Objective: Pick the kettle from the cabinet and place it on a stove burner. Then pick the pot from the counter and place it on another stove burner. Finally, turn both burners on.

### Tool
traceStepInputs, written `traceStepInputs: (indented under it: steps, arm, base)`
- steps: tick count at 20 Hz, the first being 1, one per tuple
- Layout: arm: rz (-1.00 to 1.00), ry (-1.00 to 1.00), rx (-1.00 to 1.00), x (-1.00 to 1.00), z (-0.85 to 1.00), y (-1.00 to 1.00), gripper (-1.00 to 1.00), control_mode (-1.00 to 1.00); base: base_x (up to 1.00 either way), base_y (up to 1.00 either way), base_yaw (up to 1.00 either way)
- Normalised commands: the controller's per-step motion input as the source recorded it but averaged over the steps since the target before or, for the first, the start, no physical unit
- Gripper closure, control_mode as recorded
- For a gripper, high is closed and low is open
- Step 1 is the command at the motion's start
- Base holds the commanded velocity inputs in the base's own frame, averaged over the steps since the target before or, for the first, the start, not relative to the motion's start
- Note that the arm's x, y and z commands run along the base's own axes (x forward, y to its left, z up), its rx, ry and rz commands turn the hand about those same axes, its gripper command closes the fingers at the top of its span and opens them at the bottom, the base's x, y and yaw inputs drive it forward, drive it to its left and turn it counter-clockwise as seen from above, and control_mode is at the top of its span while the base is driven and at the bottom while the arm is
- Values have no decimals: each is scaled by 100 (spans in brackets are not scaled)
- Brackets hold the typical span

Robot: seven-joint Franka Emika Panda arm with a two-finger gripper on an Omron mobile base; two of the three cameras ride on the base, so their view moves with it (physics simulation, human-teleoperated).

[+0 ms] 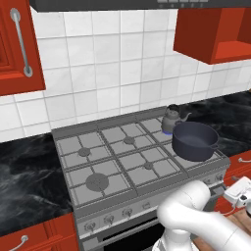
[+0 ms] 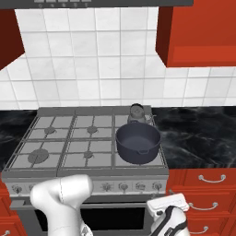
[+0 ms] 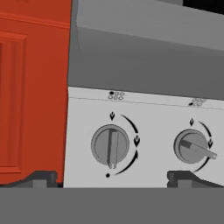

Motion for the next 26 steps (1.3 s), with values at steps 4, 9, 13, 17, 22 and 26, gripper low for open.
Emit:
traceStepInputs:
  steps: [4,9,13,17,22,26]
  arm:
    - [-1,0,0,12,0,1,-100,-100]
    - [0,0,0,12,0,0,-100,-100]
    - [0,0,0,6,0,1,-100,-100]
    - [0,0,0,0,0,4,-100,-100]
    - [0,0,0,0,0,5,-100,-100]
    - [0,-1,0,0,0,5,-100,-100]
  base:
    - [0,0,0]
    - [0,0,0]
    - [0,0,0]
    - [0,0,0]
    - [0,0,0]
    - [0,0,0]
